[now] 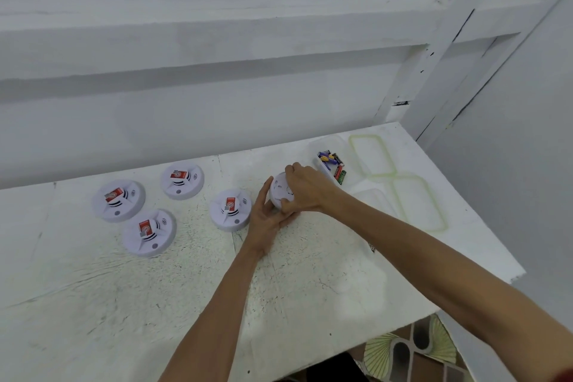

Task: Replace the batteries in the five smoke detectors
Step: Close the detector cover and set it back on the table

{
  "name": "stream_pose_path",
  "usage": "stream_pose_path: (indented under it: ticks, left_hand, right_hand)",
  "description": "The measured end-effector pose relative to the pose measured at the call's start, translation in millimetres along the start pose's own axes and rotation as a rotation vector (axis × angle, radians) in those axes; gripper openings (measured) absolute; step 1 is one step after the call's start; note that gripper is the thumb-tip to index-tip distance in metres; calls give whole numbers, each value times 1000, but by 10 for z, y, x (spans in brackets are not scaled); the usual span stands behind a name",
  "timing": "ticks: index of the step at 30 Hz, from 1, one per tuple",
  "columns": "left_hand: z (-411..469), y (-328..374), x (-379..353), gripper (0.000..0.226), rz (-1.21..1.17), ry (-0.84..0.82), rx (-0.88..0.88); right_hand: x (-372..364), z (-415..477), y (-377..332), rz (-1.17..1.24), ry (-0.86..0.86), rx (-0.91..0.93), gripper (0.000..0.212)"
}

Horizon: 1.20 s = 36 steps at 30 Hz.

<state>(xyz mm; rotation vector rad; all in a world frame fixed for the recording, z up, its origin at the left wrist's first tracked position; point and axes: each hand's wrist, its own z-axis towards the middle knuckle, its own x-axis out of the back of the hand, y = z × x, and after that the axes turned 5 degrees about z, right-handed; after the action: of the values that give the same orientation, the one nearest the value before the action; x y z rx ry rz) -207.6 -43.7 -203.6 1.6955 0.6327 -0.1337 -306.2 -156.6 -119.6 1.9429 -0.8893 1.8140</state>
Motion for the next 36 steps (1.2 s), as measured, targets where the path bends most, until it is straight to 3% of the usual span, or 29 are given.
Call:
stream_pose_path:
  ticks: [8,11,20,25,28,31,36]
  left_hand:
    - [86,-36,17,62,163,-28,-27]
    - [86,-51,47,68,252,-28,-61]
    - [34,-21,45,80,213,-79,-64]
    - [64,-51,88,67,80,-92,-45]
    - [88,-27,85,72,-37,-89,2]
    - [124,0,105,67,-121,-132,40]
    - [142,-20,150,56,-158,-159,74]
  right_hand:
    - [-112,-27,-139,130,25,-138,47]
    - [-92,9,-240,133,18,-196,45]
    - [-170,43,-352,87,-15,-347,69]
    - [-64,10,-272,171,25,-286,48]
    - [45,-105,-115,140,57,-214,71]
    - [14,-182,-57,268,104,-280,94]
    - [-31,-251,10,468,266,-344,47]
